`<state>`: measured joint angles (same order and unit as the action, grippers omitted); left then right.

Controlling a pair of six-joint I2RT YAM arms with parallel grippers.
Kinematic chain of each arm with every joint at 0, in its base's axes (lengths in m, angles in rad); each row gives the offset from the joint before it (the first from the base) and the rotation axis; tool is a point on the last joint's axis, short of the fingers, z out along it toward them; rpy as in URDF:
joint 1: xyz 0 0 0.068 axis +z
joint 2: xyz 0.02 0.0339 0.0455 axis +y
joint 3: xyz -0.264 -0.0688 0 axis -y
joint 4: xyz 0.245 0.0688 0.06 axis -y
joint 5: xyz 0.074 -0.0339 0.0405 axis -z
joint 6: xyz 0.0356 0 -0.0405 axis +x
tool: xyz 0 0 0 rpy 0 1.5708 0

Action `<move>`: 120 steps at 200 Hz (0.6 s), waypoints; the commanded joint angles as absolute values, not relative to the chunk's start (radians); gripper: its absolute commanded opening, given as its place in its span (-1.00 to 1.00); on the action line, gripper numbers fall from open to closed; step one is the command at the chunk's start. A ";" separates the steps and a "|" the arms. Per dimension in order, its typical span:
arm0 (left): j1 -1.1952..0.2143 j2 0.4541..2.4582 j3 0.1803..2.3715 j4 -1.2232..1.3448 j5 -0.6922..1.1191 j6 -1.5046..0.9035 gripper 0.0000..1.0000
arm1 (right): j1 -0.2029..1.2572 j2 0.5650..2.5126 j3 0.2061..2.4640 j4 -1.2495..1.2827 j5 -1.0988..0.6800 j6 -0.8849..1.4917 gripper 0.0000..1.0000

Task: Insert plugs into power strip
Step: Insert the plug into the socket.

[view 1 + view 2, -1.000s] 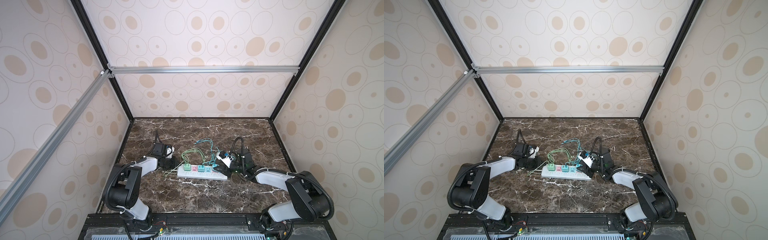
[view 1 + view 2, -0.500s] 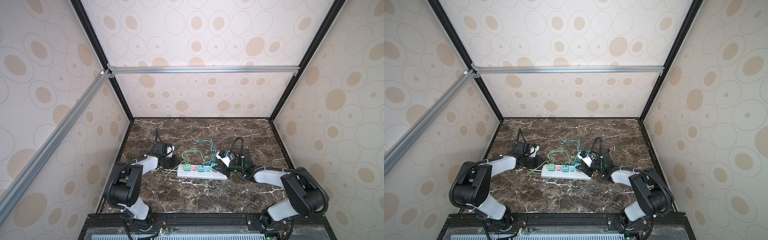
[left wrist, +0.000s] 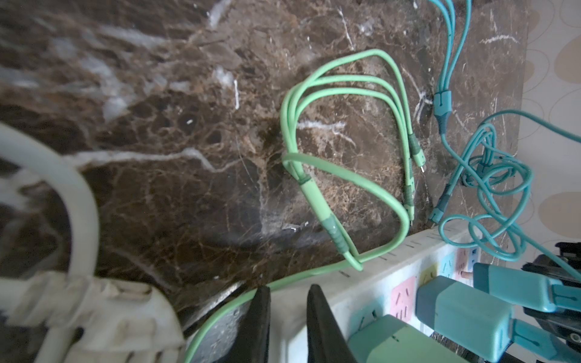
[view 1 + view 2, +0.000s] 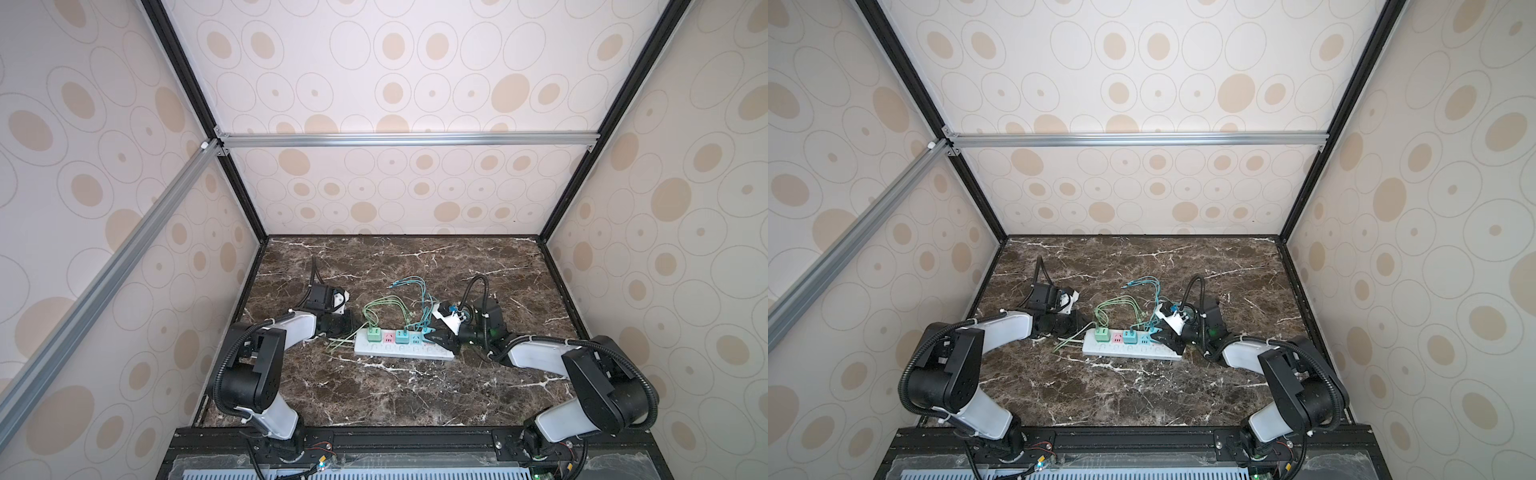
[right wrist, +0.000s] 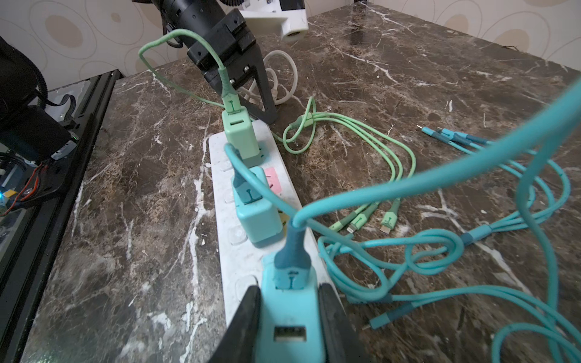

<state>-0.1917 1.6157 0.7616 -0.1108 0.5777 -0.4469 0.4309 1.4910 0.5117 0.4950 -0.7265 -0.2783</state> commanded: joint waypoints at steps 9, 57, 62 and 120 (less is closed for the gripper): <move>-0.196 1.637 0.752 -0.164 0.551 -0.422 -0.57 | 0.434 1.473 0.503 0.514 -0.753 -0.284 -1.00; -0.196 1.628 0.749 -0.170 0.549 -0.420 -0.57 | 0.432 1.550 0.490 0.560 -0.732 -0.271 -1.00; -0.196 1.626 0.749 -0.170 0.548 -0.420 -0.57 | 0.432 1.554 0.486 0.567 -0.729 -0.268 -1.00; -0.198 1.615 0.747 -0.176 0.551 -0.417 -0.57 | 0.431 1.543 0.448 0.587 -0.679 -0.254 -1.00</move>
<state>-0.1917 1.6157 0.7616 -0.1108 0.5774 -0.4469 0.4297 1.5322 0.4805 0.6109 -0.7246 -0.2546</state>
